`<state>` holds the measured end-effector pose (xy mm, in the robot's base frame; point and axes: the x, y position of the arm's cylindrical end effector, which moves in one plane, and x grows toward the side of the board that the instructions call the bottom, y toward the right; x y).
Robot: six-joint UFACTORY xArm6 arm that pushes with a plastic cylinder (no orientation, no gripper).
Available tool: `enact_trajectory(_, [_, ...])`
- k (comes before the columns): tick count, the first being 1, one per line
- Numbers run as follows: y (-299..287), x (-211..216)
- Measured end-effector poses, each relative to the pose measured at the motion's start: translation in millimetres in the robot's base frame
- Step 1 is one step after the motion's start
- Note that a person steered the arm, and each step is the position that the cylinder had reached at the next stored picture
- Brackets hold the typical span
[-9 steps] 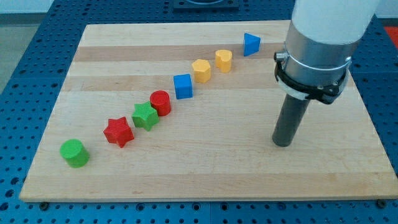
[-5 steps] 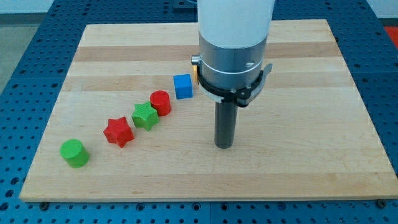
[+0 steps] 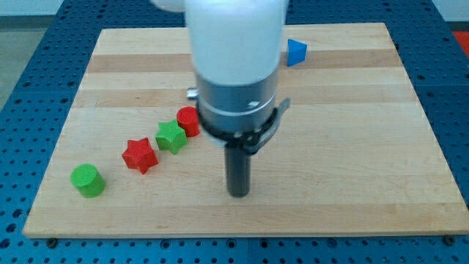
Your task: Push the red star horizontally to the green star
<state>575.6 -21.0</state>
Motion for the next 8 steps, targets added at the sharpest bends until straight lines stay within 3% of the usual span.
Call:
enact_trajectory(3, [-6, 2])
enact_trajectory(6, [-63, -7])
enact_trajectory(8, [-105, -43])
